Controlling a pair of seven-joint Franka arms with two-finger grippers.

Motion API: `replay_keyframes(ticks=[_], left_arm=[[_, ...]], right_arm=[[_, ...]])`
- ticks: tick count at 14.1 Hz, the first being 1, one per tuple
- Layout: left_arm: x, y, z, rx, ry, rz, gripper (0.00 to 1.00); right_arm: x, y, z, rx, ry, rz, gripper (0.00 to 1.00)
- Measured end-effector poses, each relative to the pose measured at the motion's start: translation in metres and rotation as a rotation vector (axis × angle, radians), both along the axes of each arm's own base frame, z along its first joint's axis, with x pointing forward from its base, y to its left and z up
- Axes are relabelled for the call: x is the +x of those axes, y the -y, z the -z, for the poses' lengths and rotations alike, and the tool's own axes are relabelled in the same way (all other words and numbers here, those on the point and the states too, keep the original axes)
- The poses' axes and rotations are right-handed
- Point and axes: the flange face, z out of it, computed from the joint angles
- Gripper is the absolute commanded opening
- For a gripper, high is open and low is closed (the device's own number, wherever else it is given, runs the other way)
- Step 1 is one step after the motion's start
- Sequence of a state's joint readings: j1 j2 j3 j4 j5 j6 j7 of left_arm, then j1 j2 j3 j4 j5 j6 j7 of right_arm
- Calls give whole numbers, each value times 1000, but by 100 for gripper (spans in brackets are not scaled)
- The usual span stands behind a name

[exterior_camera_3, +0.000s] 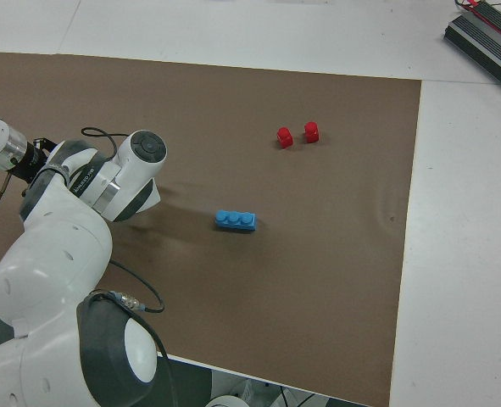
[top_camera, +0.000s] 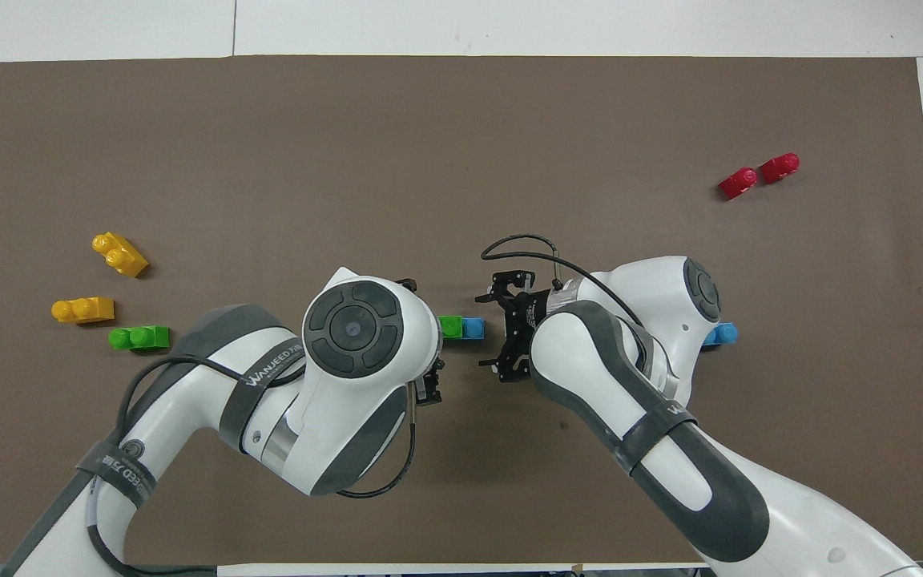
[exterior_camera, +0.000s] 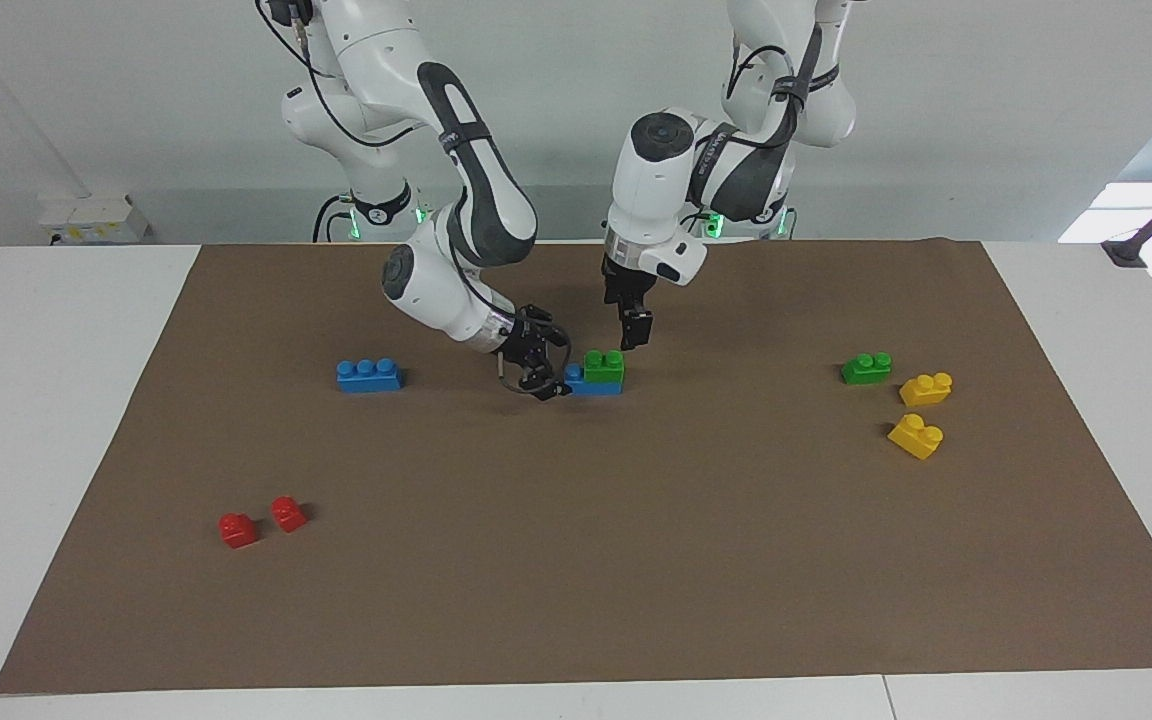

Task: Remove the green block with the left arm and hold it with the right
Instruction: 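Grasp the green end with the left gripper while the right gripper grasps blue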

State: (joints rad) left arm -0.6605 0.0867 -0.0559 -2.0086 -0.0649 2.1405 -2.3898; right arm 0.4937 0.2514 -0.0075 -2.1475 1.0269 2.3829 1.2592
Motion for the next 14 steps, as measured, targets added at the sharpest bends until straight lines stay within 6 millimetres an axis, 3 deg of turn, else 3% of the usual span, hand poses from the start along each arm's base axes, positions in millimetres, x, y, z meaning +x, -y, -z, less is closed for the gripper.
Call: replay_keyframes(ticks=[11,14], left_arm=[[4,-3,21,-23,29,-36,100],[9,-3,27,-29,37,-47,100]], right_arm=[[-3,-8,19,-5,30,23,100],[-4,-11,19,-1,32,27,90]])
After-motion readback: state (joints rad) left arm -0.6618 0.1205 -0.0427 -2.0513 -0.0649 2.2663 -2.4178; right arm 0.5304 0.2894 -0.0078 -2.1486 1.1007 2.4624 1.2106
